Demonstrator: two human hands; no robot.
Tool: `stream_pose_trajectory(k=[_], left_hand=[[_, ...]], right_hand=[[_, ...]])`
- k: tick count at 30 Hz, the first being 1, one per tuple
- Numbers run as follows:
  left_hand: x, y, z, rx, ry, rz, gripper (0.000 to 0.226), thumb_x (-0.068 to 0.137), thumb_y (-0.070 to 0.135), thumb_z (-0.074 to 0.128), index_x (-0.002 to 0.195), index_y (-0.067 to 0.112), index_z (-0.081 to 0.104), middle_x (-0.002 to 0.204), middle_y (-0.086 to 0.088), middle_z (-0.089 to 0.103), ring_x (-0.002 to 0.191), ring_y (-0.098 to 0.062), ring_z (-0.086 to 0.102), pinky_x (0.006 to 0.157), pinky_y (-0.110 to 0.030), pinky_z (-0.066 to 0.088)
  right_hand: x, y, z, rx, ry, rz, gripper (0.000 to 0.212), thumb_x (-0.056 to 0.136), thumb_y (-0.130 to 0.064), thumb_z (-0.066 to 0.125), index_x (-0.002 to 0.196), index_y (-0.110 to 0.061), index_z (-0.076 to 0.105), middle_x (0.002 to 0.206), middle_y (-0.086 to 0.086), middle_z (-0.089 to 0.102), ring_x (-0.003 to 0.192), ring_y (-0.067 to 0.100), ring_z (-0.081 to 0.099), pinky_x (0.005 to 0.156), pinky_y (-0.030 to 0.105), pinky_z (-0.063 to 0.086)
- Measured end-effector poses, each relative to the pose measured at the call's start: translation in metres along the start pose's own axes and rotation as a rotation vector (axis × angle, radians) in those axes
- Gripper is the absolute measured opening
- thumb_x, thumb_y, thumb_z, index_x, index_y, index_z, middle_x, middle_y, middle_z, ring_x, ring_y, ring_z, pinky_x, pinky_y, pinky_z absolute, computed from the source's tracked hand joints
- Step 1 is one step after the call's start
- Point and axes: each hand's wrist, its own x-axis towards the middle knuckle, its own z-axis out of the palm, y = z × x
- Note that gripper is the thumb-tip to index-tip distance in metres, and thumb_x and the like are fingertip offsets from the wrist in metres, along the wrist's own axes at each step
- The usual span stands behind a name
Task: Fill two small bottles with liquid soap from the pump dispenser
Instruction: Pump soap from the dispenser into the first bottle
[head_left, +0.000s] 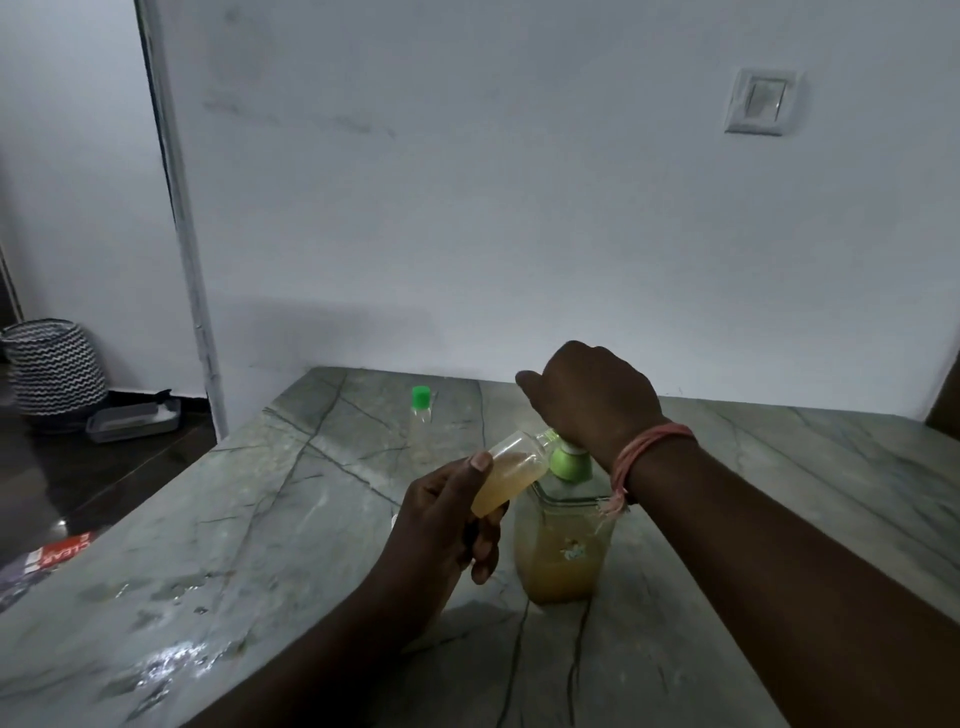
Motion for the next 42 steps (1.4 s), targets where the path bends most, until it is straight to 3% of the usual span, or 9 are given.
stream_pose_trajectory(k=[8, 13, 18, 23, 29, 35, 37, 42], left_hand=[[-0.001, 0.002, 0.0, -0.009, -0.003, 0.006, 0.04, 0.094, 0.042, 0.052, 0.095, 0.006, 0.068, 0.069, -0.015, 0.05, 0.047, -0.017, 0.043, 0.042, -0.025, 0.039], [0.002, -0.003, -0.002, 0.005, 0.003, 0.013, 0.05, 0.095, 0.05, 0.056, 0.095, 0.0, 0.064, 0.068, -0.017, 0.049, 0.047, -0.019, 0.044, 0.043, -0.025, 0.04], [0.001, -0.002, 0.0, -0.003, -0.002, 0.014, 0.047, 0.094, 0.049, 0.055, 0.096, 0.003, 0.066, 0.069, -0.015, 0.05, 0.048, -0.018, 0.044, 0.042, -0.026, 0.04], [0.002, -0.001, 0.0, -0.006, -0.011, 0.028, 0.036, 0.097, 0.042, 0.051, 0.091, 0.014, 0.073, 0.067, -0.01, 0.052, 0.046, -0.016, 0.044, 0.042, -0.024, 0.039], [0.001, -0.002, 0.001, -0.014, 0.002, 0.02, 0.037, 0.094, 0.041, 0.052, 0.097, 0.009, 0.07, 0.066, -0.011, 0.052, 0.046, -0.016, 0.044, 0.041, -0.025, 0.039], [0.001, 0.0, 0.0, -0.032, -0.017, 0.028, 0.036, 0.097, 0.044, 0.053, 0.101, 0.015, 0.074, 0.069, -0.01, 0.052, 0.048, -0.016, 0.043, 0.042, -0.025, 0.038], [0.001, -0.001, 0.0, -0.024, -0.019, 0.032, 0.036, 0.101, 0.04, 0.05, 0.096, 0.014, 0.074, 0.068, -0.011, 0.052, 0.047, -0.017, 0.043, 0.041, -0.025, 0.038], [0.0, 0.002, 0.002, -0.031, -0.027, 0.024, 0.033, 0.097, 0.037, 0.049, 0.092, 0.016, 0.074, 0.066, -0.01, 0.053, 0.046, -0.017, 0.044, 0.04, -0.025, 0.039]], right_hand=[[0.006, -0.008, -0.012, -0.146, -0.006, -0.126, 0.035, 0.093, -0.047, 0.051, 0.074, -0.018, 0.044, 0.077, 0.0, 0.045, 0.075, 0.025, 0.05, 0.068, 0.032, 0.038], [0.003, -0.001, 0.0, -0.01, -0.003, -0.024, 0.041, 0.093, -0.049, 0.05, 0.066, -0.019, 0.045, 0.07, 0.0, 0.052, 0.068, 0.024, 0.053, 0.064, 0.031, 0.039], [0.007, -0.002, -0.005, -0.041, -0.041, -0.057, 0.04, 0.091, -0.049, 0.051, 0.064, -0.02, 0.046, 0.073, 0.001, 0.054, 0.07, 0.025, 0.056, 0.065, 0.031, 0.04], [0.007, 0.0, 0.0, 0.007, 0.034, -0.057, 0.043, 0.092, -0.052, 0.049, 0.063, -0.02, 0.043, 0.07, 0.0, 0.049, 0.071, 0.026, 0.053, 0.066, 0.031, 0.04], [0.003, 0.001, -0.003, -0.017, -0.03, -0.041, 0.04, 0.093, -0.049, 0.05, 0.066, -0.019, 0.047, 0.071, -0.001, 0.053, 0.07, 0.024, 0.055, 0.064, 0.031, 0.039], [0.009, 0.0, -0.004, -0.041, 0.04, -0.092, 0.045, 0.093, -0.056, 0.047, 0.065, -0.02, 0.044, 0.074, 0.001, 0.053, 0.073, 0.026, 0.055, 0.068, 0.032, 0.041], [0.005, 0.003, 0.001, 0.047, 0.011, -0.033, 0.047, 0.093, -0.055, 0.048, 0.063, -0.019, 0.046, 0.069, 0.0, 0.053, 0.071, 0.026, 0.056, 0.066, 0.032, 0.041], [0.002, 0.002, -0.002, -0.009, -0.046, -0.032, 0.042, 0.094, -0.051, 0.049, 0.065, -0.02, 0.046, 0.069, -0.001, 0.051, 0.072, 0.026, 0.054, 0.066, 0.031, 0.039]])
